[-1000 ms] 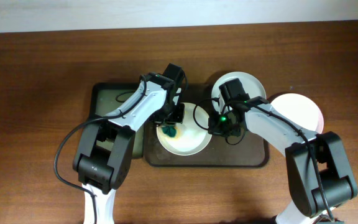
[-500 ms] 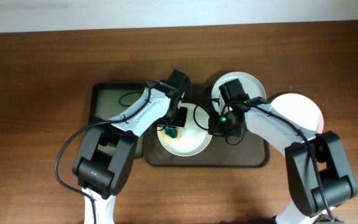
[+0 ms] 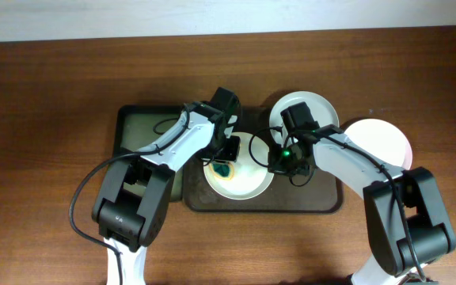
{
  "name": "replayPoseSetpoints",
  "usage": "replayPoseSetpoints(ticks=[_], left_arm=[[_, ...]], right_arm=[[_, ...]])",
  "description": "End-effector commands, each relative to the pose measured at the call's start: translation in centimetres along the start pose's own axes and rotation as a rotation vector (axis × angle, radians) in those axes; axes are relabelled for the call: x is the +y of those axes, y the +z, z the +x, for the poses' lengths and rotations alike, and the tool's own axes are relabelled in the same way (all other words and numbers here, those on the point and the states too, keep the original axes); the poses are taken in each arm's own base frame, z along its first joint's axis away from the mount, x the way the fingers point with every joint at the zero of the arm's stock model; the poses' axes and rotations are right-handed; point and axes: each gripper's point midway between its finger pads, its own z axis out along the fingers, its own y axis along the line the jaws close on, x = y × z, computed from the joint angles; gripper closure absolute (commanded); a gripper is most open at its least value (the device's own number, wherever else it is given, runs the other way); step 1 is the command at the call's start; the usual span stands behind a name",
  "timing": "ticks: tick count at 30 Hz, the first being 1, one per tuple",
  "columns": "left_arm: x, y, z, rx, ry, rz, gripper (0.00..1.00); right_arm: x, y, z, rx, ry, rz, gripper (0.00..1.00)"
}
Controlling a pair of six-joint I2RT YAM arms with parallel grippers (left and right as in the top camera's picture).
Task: Clean dirty plates on tray and stack at the side
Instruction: 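Keep scrubbing the held white plate with the sponge in left gripper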
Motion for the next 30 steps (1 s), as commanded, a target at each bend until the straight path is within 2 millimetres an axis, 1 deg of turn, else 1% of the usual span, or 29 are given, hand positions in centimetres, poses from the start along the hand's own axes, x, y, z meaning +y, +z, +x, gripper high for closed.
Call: replayPoseSetpoints(ticks=[1,6,12,14,17,18,21,22,24,27,29,30], left_arm=[[-2.1,4.4,3.9,0.164,0.022,0.111,1.00],[-2.4,4.5,4.1,0.166,0.030,0.111,1.00],[-3.1,4.6,3.7,0.148,0.042,0.133,1.00],[-4.0,4.4,4.0,0.163,0.040,0.188,1.00],[-6.8,3.5,4.3,0.189,0.060,0.359,1.00],[-7.3,3.3,4.4,0.192,0.060,0.388,1.00],[-9.2,2.3,3.8,0.181,0.069,0.518,1.00],[-9.4,2.0,3.5,0.176,0.068,0.546,1.00],[-9.5,1.0,2.7,0.164,0.056,0.599,1.00],[-9.0,-1.9,0.3,0.106,0.037,0.647,1.00],[-8.4,-4.1,-1.3,0.042,0.039,0.635,1.00],[-7.6,-6.1,-2.6,-0.024,0.043,0.596,1.00]], right_arm=[[0.5,0.6,1.1,0.028,-0.006,-0.034,0.96],[0.5,0.6,1.0,0.025,-0.007,-0.035,0.96],[0.6,0.6,0.9,0.019,-0.010,-0.039,0.96],[0.6,0.6,0.9,0.019,-0.010,-0.038,0.96],[0.6,0.6,0.8,0.019,-0.010,-0.038,0.96],[0.6,0.6,0.8,0.019,-0.010,-0.038,0.96],[0.6,0.6,0.8,0.019,-0.010,-0.038,0.96],[0.6,0.6,0.9,0.019,-0.010,-0.038,0.96],[0.6,0.6,0.9,0.019,-0.010,-0.038,0.96],[0.6,0.6,0.9,0.019,-0.011,-0.038,0.96],[0.6,0.6,0.8,0.019,-0.011,-0.037,0.96],[0.6,0.6,0.8,0.018,-0.011,-0.038,0.96]])
